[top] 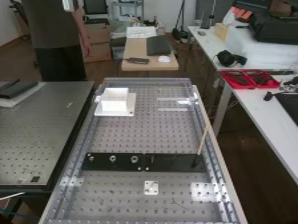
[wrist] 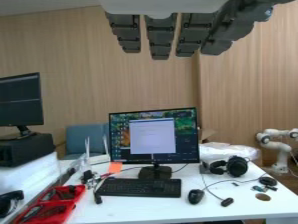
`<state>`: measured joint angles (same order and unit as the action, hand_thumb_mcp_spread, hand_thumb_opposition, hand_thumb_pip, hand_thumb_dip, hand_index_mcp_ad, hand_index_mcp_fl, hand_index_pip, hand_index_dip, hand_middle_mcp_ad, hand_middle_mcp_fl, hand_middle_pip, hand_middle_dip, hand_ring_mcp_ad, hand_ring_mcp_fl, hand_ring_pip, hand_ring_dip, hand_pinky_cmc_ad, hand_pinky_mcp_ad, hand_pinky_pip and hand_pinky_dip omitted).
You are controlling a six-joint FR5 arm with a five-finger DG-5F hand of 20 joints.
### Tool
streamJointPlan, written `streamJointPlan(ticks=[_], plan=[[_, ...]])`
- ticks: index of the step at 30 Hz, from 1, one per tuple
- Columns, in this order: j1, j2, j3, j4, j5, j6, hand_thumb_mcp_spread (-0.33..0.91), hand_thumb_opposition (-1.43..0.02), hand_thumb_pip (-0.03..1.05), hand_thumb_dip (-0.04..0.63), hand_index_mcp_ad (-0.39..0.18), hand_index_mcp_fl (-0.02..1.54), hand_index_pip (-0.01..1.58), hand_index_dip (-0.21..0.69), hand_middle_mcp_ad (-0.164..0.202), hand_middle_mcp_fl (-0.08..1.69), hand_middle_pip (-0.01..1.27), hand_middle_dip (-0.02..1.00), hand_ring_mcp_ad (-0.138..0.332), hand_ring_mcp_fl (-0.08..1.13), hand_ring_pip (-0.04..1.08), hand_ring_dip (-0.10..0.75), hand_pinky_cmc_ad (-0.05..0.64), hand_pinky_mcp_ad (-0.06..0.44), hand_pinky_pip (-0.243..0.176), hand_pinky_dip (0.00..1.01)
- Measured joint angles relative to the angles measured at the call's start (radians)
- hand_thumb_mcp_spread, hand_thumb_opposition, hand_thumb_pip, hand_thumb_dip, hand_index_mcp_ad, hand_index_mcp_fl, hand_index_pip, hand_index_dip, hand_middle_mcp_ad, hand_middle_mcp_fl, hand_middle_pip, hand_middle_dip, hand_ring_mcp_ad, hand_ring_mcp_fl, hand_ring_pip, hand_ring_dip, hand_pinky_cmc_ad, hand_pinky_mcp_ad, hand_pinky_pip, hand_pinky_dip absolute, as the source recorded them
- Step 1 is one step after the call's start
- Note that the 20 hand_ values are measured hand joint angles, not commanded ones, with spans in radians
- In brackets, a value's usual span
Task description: Grab the smaller nut and place it in the white container
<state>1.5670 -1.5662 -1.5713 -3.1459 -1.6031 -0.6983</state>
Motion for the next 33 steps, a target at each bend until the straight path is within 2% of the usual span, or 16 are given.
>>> streamJointPlan(ticks=[2, 3, 5, 8, 9, 10, 11, 12, 13, 15, 16, 18, 21, 24, 27, 33], plan=[[0.0, 0.0, 0.0, 0.0, 0.0, 0.0, 0.0, -0.01, 0.01, 0.007, -0.024, 0.02, 0.01, 0.016, 0.058, 0.02, 0.02, 0.03, 0.073, 0.0, 0.0, 0.012, 0.045, 0.051, -0.01, 0.01], [0.0, 0.001, -0.001, 0.001, 0.0, 0.0, 0.0, -0.01, 0.01, 0.003, -0.012, 0.02, 0.01, 0.016, 0.056, 0.02, 0.02, 0.03, 0.054, 0.0, 0.0, 0.012, 0.047, 0.037, -0.01, 0.01], [-0.001, 0.001, -0.002, 0.004, 0.0, 0.001, 0.01, -0.01, 0.01, 0.0, -0.009, 0.02, 0.01, 0.016, 0.052, 0.02, 0.02, 0.03, 0.052, 0.0, 0.01, 0.012, 0.031, 0.033, -0.01, 0.02], [-0.002, 0.001, -0.003, 0.006, -0.001, 0.001, 0.19, -0.24, 0.29, 0.038, -0.009, 0.02, 0.02, 0.016, 0.051, 0.02, 0.06, 0.05, 0.051, 0.0, 0.06, 0.012, 0.058, 0.065, -0.01, 0.17], [-0.003, 0.002, -0.004, 0.006, -0.002, 0.002, 0.22, -0.33, 0.31, 0.052, -0.012, 0.02, 0.03, 0.016, 0.051, 0.02, 0.07, 0.07, 0.052, 0.0, 0.07, 0.012, 0.082, 0.101, -0.017, 0.24], [-0.003, 0.001, -0.004, 0.006, -0.003, 0.003, 0.24, -0.39, 0.3, 0.052, -0.012, 0.02, 0.04, 0.016, 0.054, 0.02, 0.09, 0.08, 0.063, 0.0, 0.09, 0.014, 0.115, 0.112, -0.028, 0.28], [-0.004, 0.001, -0.004, 0.006, -0.004, 0.004, 0.25, -0.45, 0.3, 0.051, -0.012, 0.02, 0.04, 0.016, 0.051, 0.02, 0.1, 0.1, 0.075, 0.0, 0.09, 0.014, 0.136, 0.148, -0.024, 0.33], [-0.005, 0.001, -0.004, 0.006, -0.005, 0.004, 0.24, -0.51, 0.3, 0.054, -0.012, 0.02, 0.05, 0.016, 0.051, 0.02, 0.11, 0.1, 0.089, 0.0, 0.1, 0.012, 0.171, 0.18, -0.038, 0.36], [-0.006, 0.001, -0.004, 0.006, -0.005, 0.004, 0.25, -0.53, 0.3, 0.054, -0.012, 0.03, 0.05, 0.016, 0.054, 0.02, 0.11, 0.1, 0.089, 0.0, 0.1, 0.012, 0.197, 0.195, -0.044, 0.39], [-0.007, 0.0, -0.004, 0.007, -0.008, 0.005, 0.27, -0.58, 0.3, 0.052, -0.012, 0.02, 0.06, 0.016, 0.058, 0.02, 0.1, 0.11, 0.126, 0.0, 0.11, 0.012, 0.246, 0.234, -0.044, 0.44], [-0.008, 0.0, -0.004, 0.007, -0.008, 0.005, 0.27, -0.6, 0.31, 0.051, -0.012, 0.02, 0.06, 0.016, 0.054, 0.02, 0.11, 0.12, 0.124, 0.0, 0.1, 0.012, 0.258, 0.25, -0.044, 0.46], [-0.01, 0.0, -0.004, 0.007, -0.011, 0.006, 0.26, -0.63, 0.32, 0.051, -0.01, 0.02, 0.07, 0.016, 0.056, 0.02, 0.13, 0.14, 0.138, 0.0, 0.12, 0.014, 0.283, 0.265, -0.073, 0.5], [-0.01, -0.001, -0.004, 0.007, -0.012, 0.007, 0.26, -0.65, 0.32, 0.051, -0.01, 0.04, 0.07, 0.016, 0.084, 0.02, 0.12, 0.14, 0.155, 0.0, 0.12, 0.012, 0.311, 0.278, -0.075, 0.54], [-0.01, -0.002, -0.005, 0.006, -0.013, 0.009, 0.26, -0.66, 0.32, 0.051, -0.01, 0.03, 0.07, 0.016, 0.087, 0.04, 0.14, 0.15, 0.159, 0.0, 0.14, 0.014, 0.321, 0.297, -0.075, 0.55], [-0.01, -0.002, -0.006, 0.006, -0.013, 0.009, 0.26, -0.68, 0.32, 0.051, -0.01, 0.04, 0.09, 0.016, 0.089, 0.04, 0.14, 0.16, 0.162, 0.0, 0.14, 0.016, 0.346, 0.298, -0.079, 0.56], [-0.008, 0.0, -0.008, 0.005, -0.009, 0.009, 0.26, -0.68, 0.32, 0.051, -0.01, 0.04, 0.09, 0.019, 0.087, 0.04, 0.14, 0.16, 0.175, 0.0, 0.14, 0.016, 0.347, 0.291, -0.091, 0.57]])
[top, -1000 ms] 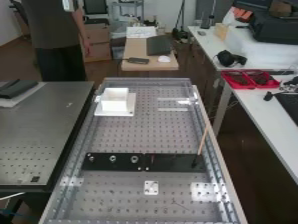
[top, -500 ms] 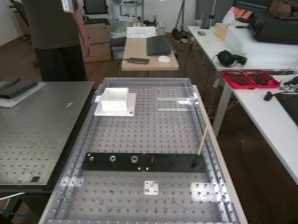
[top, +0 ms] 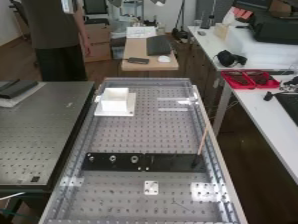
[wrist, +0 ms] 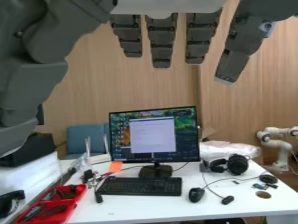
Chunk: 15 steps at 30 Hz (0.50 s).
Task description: Grab the smaller nut and place it in the white container
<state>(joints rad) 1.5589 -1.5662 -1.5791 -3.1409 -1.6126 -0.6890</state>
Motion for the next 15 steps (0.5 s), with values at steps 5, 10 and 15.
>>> streamJointPlan(ticks=[5, 10, 15], plan=[[0.0, 0.002, -0.005, 0.0, 0.001, 0.004, 0.26, -0.68, 0.32, 0.051, -0.01, 0.04, 0.09, 0.019, 0.087, 0.04, 0.14, 0.16, 0.175, 0.0, 0.14, 0.016, 0.346, 0.311, -0.091, 0.57], [-0.003, 0.005, -0.016, 0.004, -0.001, 0.008, 0.26, -0.7, 0.32, 0.051, -0.01, 0.04, 0.09, 0.016, 0.091, 0.04, 0.14, 0.16, 0.175, 0.0, 0.14, 0.016, 0.367, 0.314, -0.091, 0.57], [-0.008, 0.008, -0.028, 0.007, -0.004, 0.013, 0.26, -0.7, 0.33, 0.052, -0.01, 0.04, 0.09, 0.016, 0.091, 0.04, 0.14, 0.16, 0.175, 0.0, 0.14, 0.016, 0.367, 0.311, -0.091, 0.57]])
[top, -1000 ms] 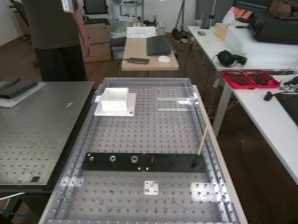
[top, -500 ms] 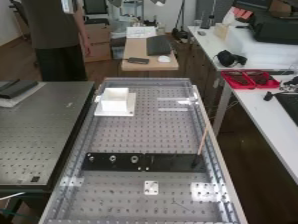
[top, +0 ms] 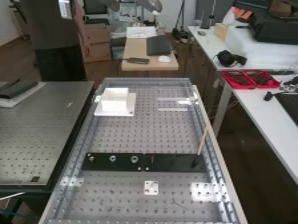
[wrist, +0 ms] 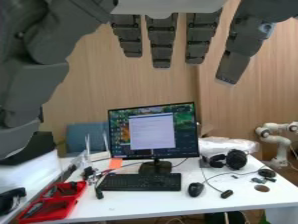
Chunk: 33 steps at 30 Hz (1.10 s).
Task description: Grab the smaller nut and place it in the white container
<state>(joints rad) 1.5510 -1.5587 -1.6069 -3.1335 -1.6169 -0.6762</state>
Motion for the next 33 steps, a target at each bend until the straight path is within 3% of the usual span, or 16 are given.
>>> streamJointPlan(ticks=[27, 33], plan=[[-0.013, 0.03, -0.071, 0.018, 0.014, 0.023, 0.26, -0.7, 0.33, 0.052, -0.01, 0.04, 0.09, 0.016, 0.091, 0.04, 0.14, 0.16, 0.175, 0.0, 0.15, 0.023, 0.367, 0.314, -0.098, 0.57], [-0.013, 0.036, -0.091, 0.017, 0.026, 0.02, 0.26, -0.7, 0.39, 0.054, -0.01, 0.04, 0.09, 0.016, 0.091, 0.04, 0.14, 0.16, 0.175, 0.0, 0.15, 0.023, 0.367, 0.314, -0.098, 0.57]])
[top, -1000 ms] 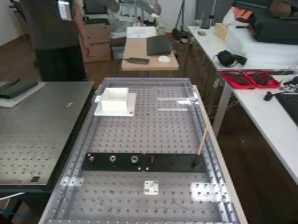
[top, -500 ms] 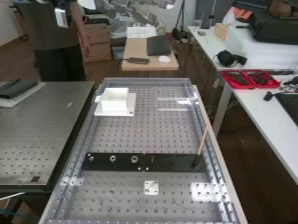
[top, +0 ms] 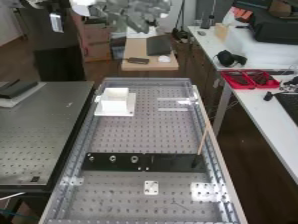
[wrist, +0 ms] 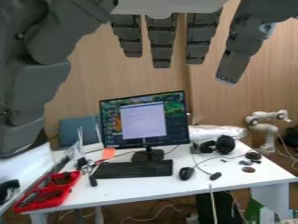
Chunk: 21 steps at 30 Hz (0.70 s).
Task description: Grab the smaller nut and place it in the white container
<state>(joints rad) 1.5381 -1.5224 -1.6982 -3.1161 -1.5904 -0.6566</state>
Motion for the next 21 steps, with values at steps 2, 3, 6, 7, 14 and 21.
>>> streamJointPlan(ticks=[2, 3, 6, 7, 14, 21], plan=[[-0.001, 0.003, -0.012, 0.003, 0.008, 0.001, 0.26, -0.7, 0.39, 0.054, -0.01, 0.04, 0.09, 0.016, 0.091, 0.04, 0.14, 0.16, 0.175, 0.0, 0.15, 0.023, 0.367, 0.312, -0.094, 0.57], [-0.001, 0.005, -0.018, 0.005, 0.012, 0.002, 0.26, -0.7, 0.39, 0.054, -0.01, 0.04, 0.09, 0.016, 0.091, 0.04, 0.14, 0.16, 0.175, 0.0, 0.15, 0.023, 0.367, 0.312, -0.094, 0.57], [-0.004, 0.007, -0.039, 0.012, 0.021, 0.018, 0.26, -0.7, 0.39, 0.054, -0.01, 0.04, 0.09, 0.016, 0.091, 0.04, 0.14, 0.16, 0.175, 0.0, 0.15, 0.023, 0.368, 0.312, -0.094, 0.57], [-0.005, 0.007, -0.043, 0.013, 0.021, 0.023, 0.26, -0.71, 0.39, 0.051, -0.01, 0.04, 0.09, 0.016, 0.087, 0.04, 0.14, 0.16, 0.175, 0.0, 0.15, 0.023, 0.367, 0.312, -0.099, 0.57], [-0.017, 0.003, -0.106, 0.03, 0.028, 0.065, 0.26, -0.71, 0.4, 0.054, -0.01, 0.04, 0.09, 0.016, 0.091, 0.04, 0.14, 0.16, 0.176, 0.0, 0.15, 0.023, 0.367, 0.316, -0.101, 0.57], [-0.057, 0.013, -0.164, 0.071, 0.003, 0.053, 0.27, -0.71, 0.45, 0.051, -0.012, 0.06, 0.09, 0.016, 0.108, 0.05, 0.14, 0.16, 0.188, 0.0, 0.15, 0.023, 0.367, 0.314, -0.099, 0.57]])
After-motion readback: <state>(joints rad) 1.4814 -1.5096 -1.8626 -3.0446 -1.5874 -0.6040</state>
